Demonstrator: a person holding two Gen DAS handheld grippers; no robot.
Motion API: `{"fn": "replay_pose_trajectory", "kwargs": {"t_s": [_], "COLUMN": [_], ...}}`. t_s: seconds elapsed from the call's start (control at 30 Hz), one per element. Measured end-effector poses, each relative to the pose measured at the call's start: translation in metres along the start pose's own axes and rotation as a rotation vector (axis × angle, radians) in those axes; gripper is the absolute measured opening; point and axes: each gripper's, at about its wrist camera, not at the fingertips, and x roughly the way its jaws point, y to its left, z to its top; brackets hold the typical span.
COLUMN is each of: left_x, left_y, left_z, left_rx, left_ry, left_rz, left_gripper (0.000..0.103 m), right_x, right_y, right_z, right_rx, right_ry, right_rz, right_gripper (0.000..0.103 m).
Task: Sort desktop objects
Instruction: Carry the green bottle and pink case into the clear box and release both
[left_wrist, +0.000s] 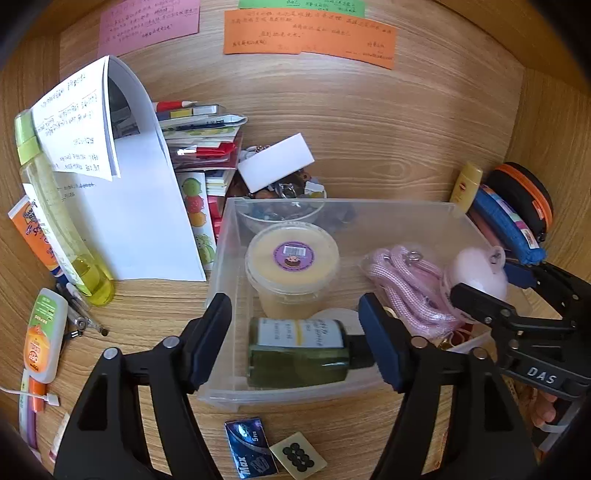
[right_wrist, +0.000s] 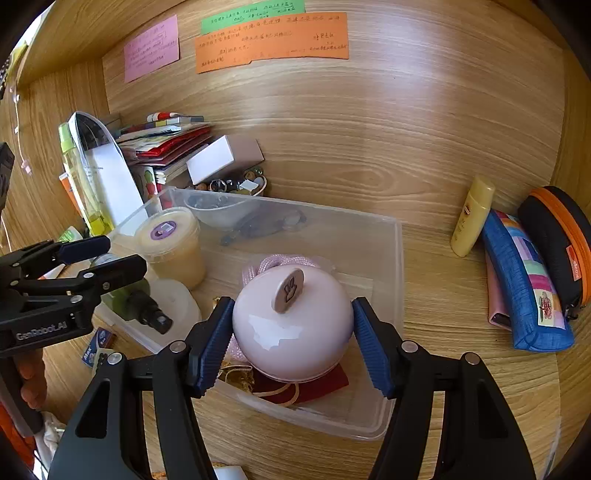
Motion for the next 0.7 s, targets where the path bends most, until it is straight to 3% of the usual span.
{"fn": "replay_pose_trajectory", "kwargs": {"t_s": [0.1, 0.23, 0.43, 0.6, 0.7], "left_x": [-0.004, -0.014, -0.02, -0.02, -0.017], "left_y": [-0.004, -0.008, -0.008, -0.002, 0.003], "left_z": [-0.001, -0.002, -0.004, -0.005, -0.004], "left_rx": [0.02, 0.043, 0.072, 0.053, 0.034], "left_ry": [-0.006, -0.053, -0.064, -0.064, -0.05], "left_rz": [-0.008, 0.007, -0.008, -0.011, -0.018], "left_gripper": [0.083, 0.094, 0.096, 0.096, 0.096], "right_x": [0.001, -0.001, -0.006, -0.021, -0.029], "right_y": [0.003, 0.007, 0.01, 0.013, 0.014], "right_z": [-0.002, -0.002, -0.002, -0.002, -0.001], "right_rx": [-0.018, -0.04, -0.037, -0.025, -0.026], "right_ry": [-0.006, -0.024, -0.048, -0.119, -0.164], "right_rz": [-0.029, -0.046, -0.052, -0.061, -0.088], "right_gripper": [0.074, 0.08, 0.084, 0.099, 0.101]}}
